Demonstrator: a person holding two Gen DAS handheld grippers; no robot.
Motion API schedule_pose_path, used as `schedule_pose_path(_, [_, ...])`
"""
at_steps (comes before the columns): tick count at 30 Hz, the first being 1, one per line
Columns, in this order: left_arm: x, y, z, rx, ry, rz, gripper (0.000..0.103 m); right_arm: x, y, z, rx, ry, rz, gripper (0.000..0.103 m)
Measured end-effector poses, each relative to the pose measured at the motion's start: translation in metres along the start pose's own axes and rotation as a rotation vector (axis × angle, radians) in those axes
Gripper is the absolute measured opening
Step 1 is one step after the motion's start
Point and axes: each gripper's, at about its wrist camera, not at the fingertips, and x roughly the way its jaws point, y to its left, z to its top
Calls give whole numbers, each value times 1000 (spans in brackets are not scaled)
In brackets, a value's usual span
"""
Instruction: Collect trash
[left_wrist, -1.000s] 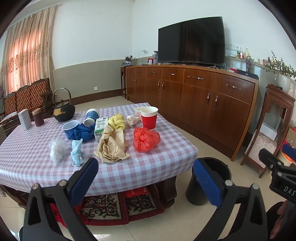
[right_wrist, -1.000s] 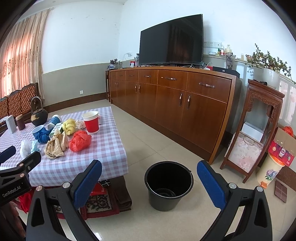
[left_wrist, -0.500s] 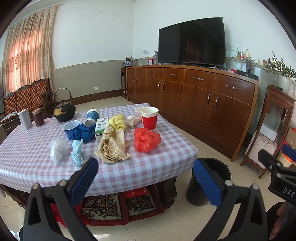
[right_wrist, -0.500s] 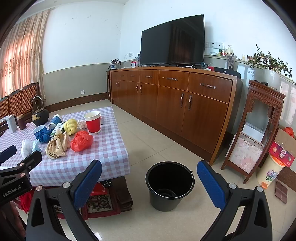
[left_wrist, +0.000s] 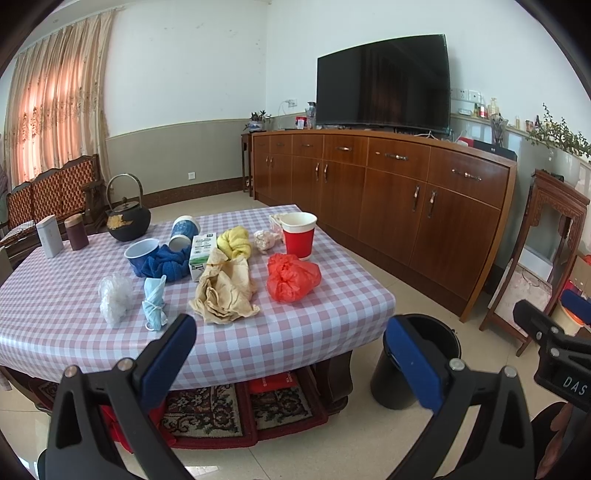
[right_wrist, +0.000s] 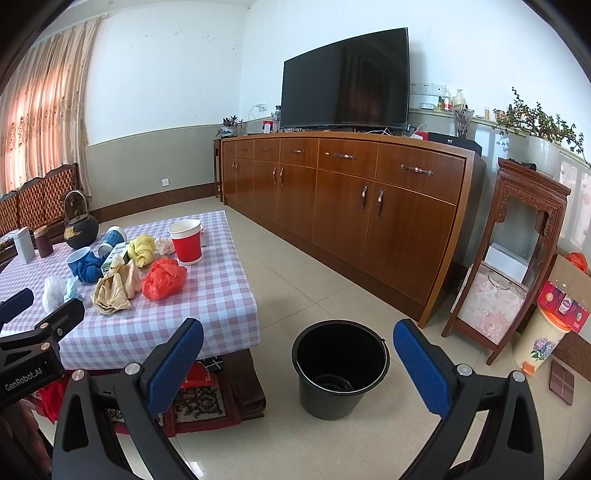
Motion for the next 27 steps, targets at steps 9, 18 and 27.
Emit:
schedule_pose_path(9, [0,-1,-1,1,-1,-3,103,0,0,0,0,0,0,103])
schedule_pose_path(18, [-1,-3,-4,4,2,-6,103,-1,-1,-2,1,4,3,103])
schedule_pose_path(27, [0,-3,-6,-1,12,-15,103,2,1,-3,2,13,7,103])
